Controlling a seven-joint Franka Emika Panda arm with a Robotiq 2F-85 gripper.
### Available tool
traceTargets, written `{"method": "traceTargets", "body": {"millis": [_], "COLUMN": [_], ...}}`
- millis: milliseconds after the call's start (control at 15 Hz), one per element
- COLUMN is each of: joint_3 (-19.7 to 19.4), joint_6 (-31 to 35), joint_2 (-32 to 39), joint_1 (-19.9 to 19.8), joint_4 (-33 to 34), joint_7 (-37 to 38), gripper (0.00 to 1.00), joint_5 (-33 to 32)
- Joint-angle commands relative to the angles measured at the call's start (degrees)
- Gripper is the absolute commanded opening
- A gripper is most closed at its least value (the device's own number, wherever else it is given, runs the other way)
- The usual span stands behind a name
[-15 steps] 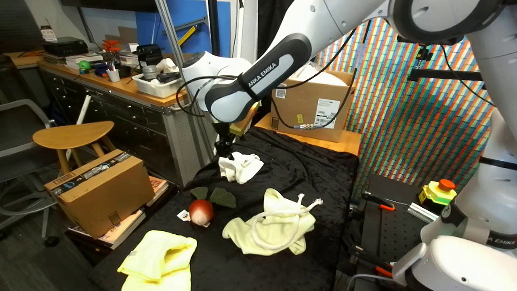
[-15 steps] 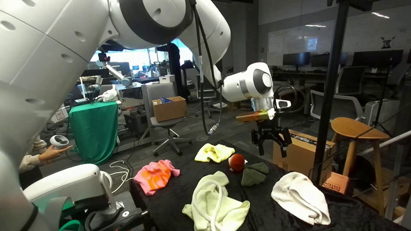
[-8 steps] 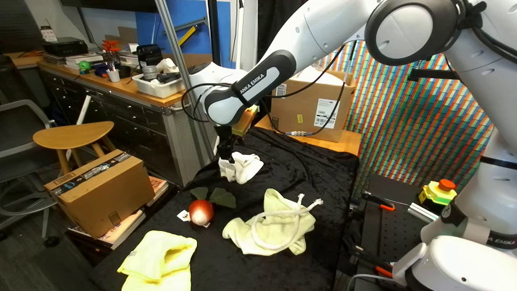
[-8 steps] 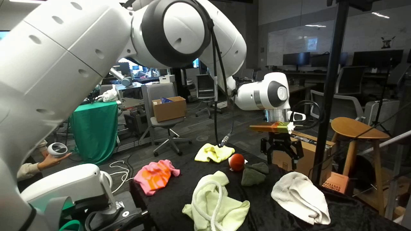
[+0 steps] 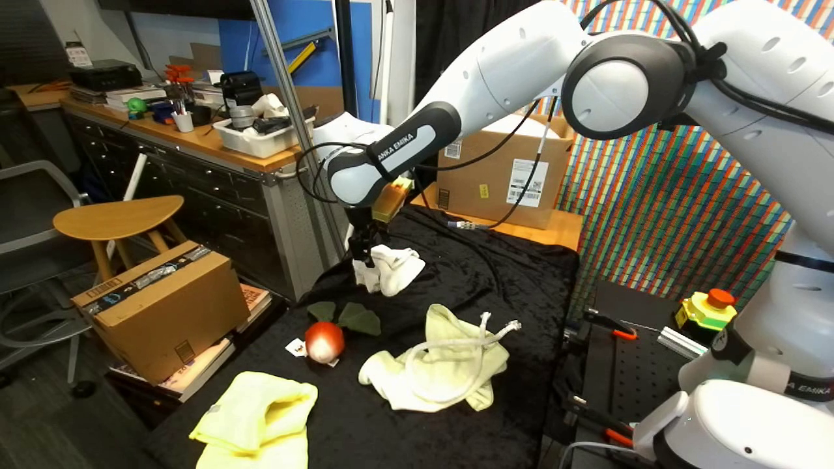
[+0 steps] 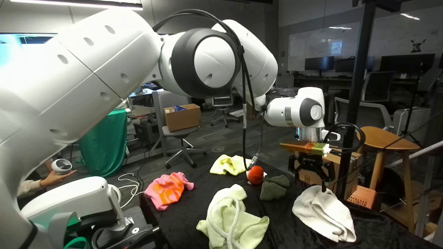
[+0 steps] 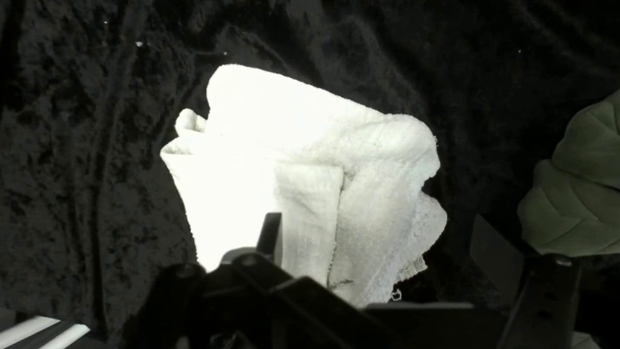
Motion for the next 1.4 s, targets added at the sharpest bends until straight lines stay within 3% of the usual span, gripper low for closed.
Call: {"method": "traceTargets", "body": {"millis": [0, 867, 933, 1067, 1333], "joint_3": [-0.80, -3.14, -3.13, -3.39, -4.03], "joint_6": [-1.80, 2.08, 1.96, 1.97, 2.08], "joint_2": [4.42, 9.80, 9.66, 9.43, 8.22], "joint_1": [0.57, 0.72, 0.73, 0.87, 1.51], "joint_4": [6.15, 9.07, 8.92, 8.64, 7.21], "joint_7": [-0.48, 1.93, 2.00, 2.33, 2.89], "gripper": [1.00, 1.00, 0.75, 0.66, 0.33], "joint_5": [1.22, 0.44, 0.47, 0.24, -0.33]}}
